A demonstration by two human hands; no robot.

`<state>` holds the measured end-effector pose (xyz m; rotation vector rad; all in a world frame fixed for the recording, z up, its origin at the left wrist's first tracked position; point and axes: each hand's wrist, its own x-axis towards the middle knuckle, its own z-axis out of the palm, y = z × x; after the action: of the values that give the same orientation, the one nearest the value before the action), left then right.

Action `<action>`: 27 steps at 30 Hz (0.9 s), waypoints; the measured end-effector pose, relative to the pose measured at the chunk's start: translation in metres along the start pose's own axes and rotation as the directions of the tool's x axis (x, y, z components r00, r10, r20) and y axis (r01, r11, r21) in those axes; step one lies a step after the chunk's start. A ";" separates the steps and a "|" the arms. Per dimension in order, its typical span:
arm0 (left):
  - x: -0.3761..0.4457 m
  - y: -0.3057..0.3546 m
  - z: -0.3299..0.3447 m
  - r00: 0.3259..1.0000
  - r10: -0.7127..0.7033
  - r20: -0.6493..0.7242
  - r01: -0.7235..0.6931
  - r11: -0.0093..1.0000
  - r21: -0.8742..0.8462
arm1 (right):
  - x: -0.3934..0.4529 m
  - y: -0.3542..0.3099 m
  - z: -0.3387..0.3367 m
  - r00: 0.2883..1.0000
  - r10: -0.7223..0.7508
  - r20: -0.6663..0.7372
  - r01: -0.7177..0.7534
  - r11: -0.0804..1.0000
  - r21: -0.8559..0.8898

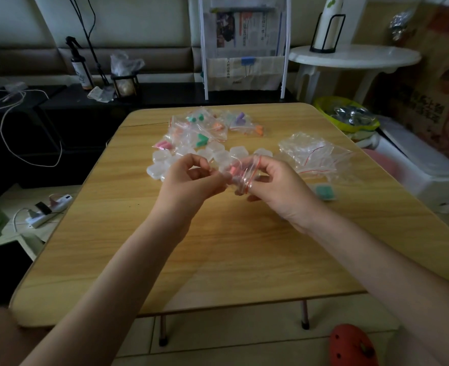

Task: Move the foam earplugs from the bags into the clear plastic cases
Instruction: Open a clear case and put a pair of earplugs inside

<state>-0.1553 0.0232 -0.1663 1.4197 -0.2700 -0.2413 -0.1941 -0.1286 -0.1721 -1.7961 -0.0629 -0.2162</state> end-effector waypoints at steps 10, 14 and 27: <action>0.001 -0.005 0.003 0.996 -0.086 -0.006 0.086 0.995 0.044 | -0.001 -0.002 -0.001 0.993 0.011 0.116 0.004 0.991 -0.134; 0.003 -0.006 0.001 0.997 -0.073 -0.012 0.073 0.994 0.079 | 0.001 -0.005 -0.007 0.997 -0.050 0.066 0.061 0.983 -0.175; 0.003 -0.006 0.003 0.992 -0.128 0.018 0.128 0.946 -0.298 | 0.001 -0.005 -0.008 0.982 -0.180 -0.060 0.162 0.959 -0.232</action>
<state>-0.1532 0.0181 -0.1716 1.1374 -0.1327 -0.3720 -0.1945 -0.1357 -0.1656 -2.0085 -0.1416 -0.4342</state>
